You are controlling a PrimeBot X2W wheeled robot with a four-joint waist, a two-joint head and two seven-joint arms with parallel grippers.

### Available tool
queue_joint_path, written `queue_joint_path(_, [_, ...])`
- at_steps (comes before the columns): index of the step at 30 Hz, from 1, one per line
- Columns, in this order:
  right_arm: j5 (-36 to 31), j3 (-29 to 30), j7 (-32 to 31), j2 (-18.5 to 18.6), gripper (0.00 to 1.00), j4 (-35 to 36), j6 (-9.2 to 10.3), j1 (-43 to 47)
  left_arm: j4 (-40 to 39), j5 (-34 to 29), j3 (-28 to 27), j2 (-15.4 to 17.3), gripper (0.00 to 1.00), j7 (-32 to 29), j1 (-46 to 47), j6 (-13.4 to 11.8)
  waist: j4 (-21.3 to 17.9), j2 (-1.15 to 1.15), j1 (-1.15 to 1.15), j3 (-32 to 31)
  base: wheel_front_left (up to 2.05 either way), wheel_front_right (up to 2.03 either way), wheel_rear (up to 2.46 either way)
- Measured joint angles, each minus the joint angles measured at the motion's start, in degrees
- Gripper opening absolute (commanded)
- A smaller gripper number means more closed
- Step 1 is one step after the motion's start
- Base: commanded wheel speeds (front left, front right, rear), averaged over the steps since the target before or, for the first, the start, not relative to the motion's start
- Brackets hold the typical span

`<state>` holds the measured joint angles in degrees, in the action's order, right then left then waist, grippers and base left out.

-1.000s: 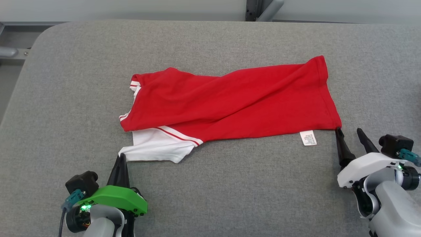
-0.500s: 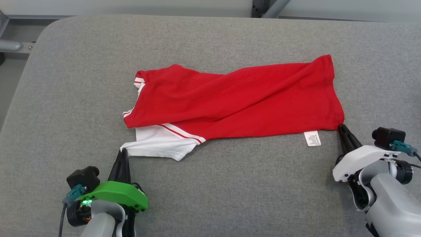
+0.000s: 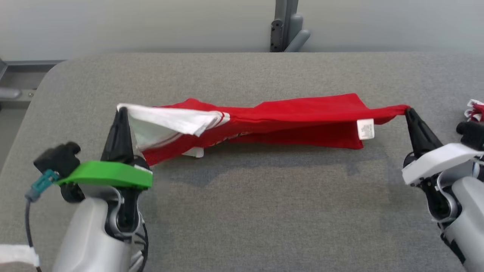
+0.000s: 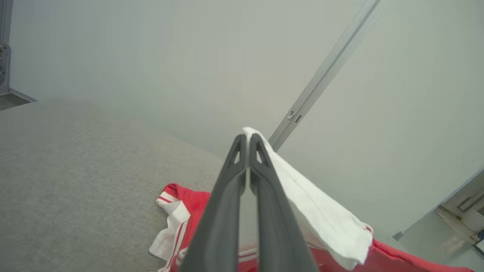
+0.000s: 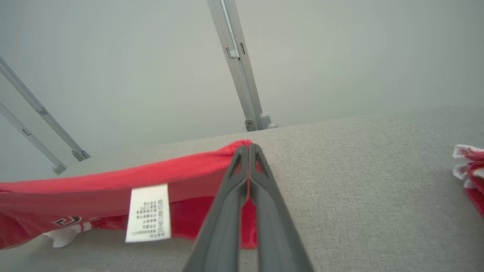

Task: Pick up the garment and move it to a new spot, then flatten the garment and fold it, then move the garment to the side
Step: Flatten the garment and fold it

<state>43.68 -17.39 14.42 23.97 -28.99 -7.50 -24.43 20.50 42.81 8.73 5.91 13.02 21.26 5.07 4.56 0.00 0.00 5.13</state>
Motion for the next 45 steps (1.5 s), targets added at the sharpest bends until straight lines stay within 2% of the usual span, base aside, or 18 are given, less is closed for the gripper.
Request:
queue_joint_path(5, [6.75, -0.24, -4.86, 4.71, 0.0, 5.64, 0.0, -5.73, -3.75, 3.18, -0.73, 2.14, 0.0, -4.97, 8.12, 0.88, -2.49, 0.0, 0.0, -2.52, 0.0, 0.0, 0.0])
queue_joint_path(7, [7.95, 0.05, -6.01, 5.55, 0.0, 6.53, 0.0, -7.05, -4.42, 3.78, -0.89, 2.43, 0.0, -6.2, 9.9, 0.97, -3.06, 0.0, 0.0, -2.93, 0.0, 0.0, 0.0])
queue_joint_path(14, [12.24, 1.36, -13.39, 9.73, 0.0, 11.23, 0.01, -18.77, -8.08, 8.18, -1.29, 5.42, 0.0, -16.63, 22.19, 0.93, -6.9, 0.0, 0.0, -5.07, 0.0, 0.0, 0.0])
queue_joint_path(19, [12.09, 1.91, -17.34, 13.19, 0.0, 12.33, 0.01, -26.07, -10.43, 9.83, -1.12, 6.75, 0.0, -23.26, 31.1, -1.12, -8.8, 0.0, 0.0, -6.26, 0.0, 0.0, 0.0])
queue_joint_path(26, [11.13, 1.21, -23.29, 14.68, 0.0, 12.4, 0.01, -32.31, -11.44, 10.53, -1.08, 7.53, 0.0, -29.2, 39.92, -5.35, -10.14, 0.0, 0.0, -7.37, 0.0, 0.0, 0.0])
queue_joint_path(31, [11.11, 0.54, -28.53, 14.18, 0.0, 9.37, 0.01, -34.32, -8.86, 11.06, 1.1, 8.21, 0.0, -36.27, 42.23, -8.11, -10.41, 0.0, 0.0, -7.0, 0.0, 0.0, 0.0])
queue_joint_path(35, [9.87, -0.64, -33.48, 10.48, 0.0, 3.08, 0.01, -36.87, -3.31, 11.62, 4.39, 8.5, 0.0, -43.91, 44.24, -9.55, -10.53, 0.0, 0.0, -5.46, 0.0, 0.0, 0.0])
queue_joint_path(40, [4.6, 0.34, -34.42, 7.03, 0.0, -5.79, 0.01, -45.08, 4.15, 7.95, 7.81, 7.36, 0.0, -44.53, 53.74, -10.67, -10.64, 0.0, 0.0, -1.47, 0.0, 0.0, 0.0])
queue_joint_path(43, [-0.01, 1.9, -31.19, 5.13, 0.0, -10.28, 0.01, -52.55, 9.24, 3.99, 9.46, 6.9, 0.0, -41.02, 61.2, -10.09, -10.71, 0.0, 0.0, 2.19, 0.0, 0.0, 0.0])
queue_joint_path(45, [-3.91, 2.8, -26.53, 3.41, 0.0, -12.22, 0.01, -58.44, 12.55, -0.29, 10.42, 7.66, 0.0, -36.35, 67.81, -9.84, -10.75, 0.0, 0.0, 5.06, 0.0, 0.0, 0.0])
